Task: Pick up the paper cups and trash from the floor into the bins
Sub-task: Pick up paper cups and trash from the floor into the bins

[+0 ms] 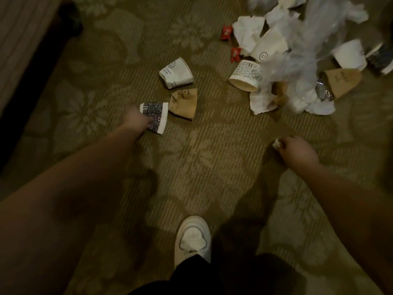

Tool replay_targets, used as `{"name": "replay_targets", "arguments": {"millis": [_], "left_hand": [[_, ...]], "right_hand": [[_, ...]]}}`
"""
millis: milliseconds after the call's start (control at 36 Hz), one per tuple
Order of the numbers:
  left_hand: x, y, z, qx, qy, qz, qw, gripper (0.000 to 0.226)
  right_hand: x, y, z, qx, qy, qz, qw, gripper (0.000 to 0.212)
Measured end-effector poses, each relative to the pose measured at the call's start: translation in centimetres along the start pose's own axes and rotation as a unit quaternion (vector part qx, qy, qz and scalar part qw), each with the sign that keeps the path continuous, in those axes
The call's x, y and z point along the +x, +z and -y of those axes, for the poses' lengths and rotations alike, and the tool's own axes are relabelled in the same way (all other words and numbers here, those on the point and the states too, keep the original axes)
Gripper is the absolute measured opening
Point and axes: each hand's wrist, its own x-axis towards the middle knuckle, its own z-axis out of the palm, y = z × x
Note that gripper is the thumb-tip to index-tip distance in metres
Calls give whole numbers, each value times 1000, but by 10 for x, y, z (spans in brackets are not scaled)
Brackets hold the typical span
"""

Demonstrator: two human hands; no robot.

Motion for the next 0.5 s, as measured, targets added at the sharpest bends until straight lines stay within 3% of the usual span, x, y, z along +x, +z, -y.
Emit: {"name": "replay_targets", "arguments": {"millis": [83,167,278,361,500], "left_hand": [[0,3,7,-147,-42,27,988,62],[-19,6,11,-299,-69,43,951,40],[-51,8,12,-410,-64,80,906,19],[-64,5,11,-416,-48,96,903,14],[-62,5,-21,-299,2,123,946,40]], "right_hand": [[1,-10,17,0,-44,-8,999,39],[0,-23,42,51,-80,-3,995,38],[-3,-52,77,80,-97,24,992,32],[2,-75,99,82,-104,27,991,32],[20,-107,122,26,-142,3,990,35]]}}
